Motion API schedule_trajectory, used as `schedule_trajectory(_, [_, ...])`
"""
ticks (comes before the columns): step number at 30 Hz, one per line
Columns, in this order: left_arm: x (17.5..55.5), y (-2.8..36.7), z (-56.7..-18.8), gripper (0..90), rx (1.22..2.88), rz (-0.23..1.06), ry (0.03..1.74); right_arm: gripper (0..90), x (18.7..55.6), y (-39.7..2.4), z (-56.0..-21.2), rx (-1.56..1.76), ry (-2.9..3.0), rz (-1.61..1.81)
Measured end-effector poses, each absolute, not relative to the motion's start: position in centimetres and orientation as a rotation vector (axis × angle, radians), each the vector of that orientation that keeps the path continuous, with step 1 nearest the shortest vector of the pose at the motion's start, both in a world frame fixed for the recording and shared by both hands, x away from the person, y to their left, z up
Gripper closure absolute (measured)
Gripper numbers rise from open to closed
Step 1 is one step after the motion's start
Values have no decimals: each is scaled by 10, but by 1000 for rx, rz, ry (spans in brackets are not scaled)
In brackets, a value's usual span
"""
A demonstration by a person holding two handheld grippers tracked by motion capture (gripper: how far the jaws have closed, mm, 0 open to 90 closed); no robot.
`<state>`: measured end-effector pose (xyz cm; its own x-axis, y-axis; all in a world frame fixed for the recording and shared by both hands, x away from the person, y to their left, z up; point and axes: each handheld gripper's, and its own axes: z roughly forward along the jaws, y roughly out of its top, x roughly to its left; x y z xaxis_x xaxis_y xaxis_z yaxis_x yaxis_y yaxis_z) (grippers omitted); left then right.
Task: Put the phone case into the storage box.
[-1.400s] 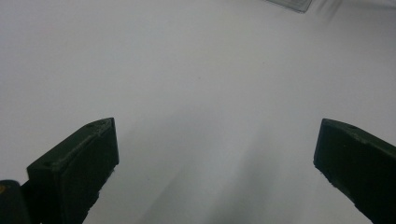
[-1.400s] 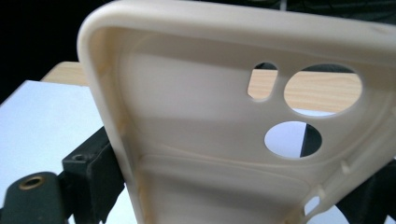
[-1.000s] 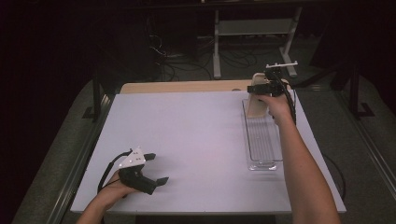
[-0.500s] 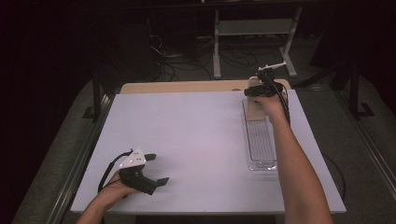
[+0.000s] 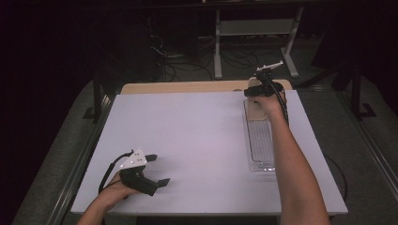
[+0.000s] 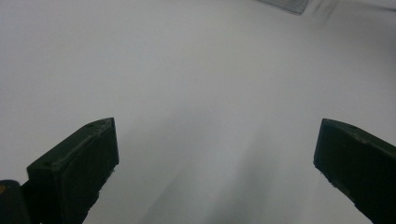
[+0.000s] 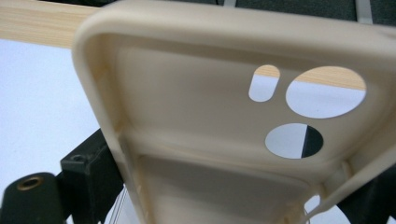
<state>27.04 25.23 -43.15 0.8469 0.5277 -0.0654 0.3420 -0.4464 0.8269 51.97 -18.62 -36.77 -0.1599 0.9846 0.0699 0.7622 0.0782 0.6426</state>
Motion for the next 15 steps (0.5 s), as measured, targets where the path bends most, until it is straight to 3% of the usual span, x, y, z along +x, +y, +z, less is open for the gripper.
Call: schedule_trajectory(15, [270, 251, -433, 0, 2076, 245, 637, 87, 526, -187, -378, 1751, 1962, 801])
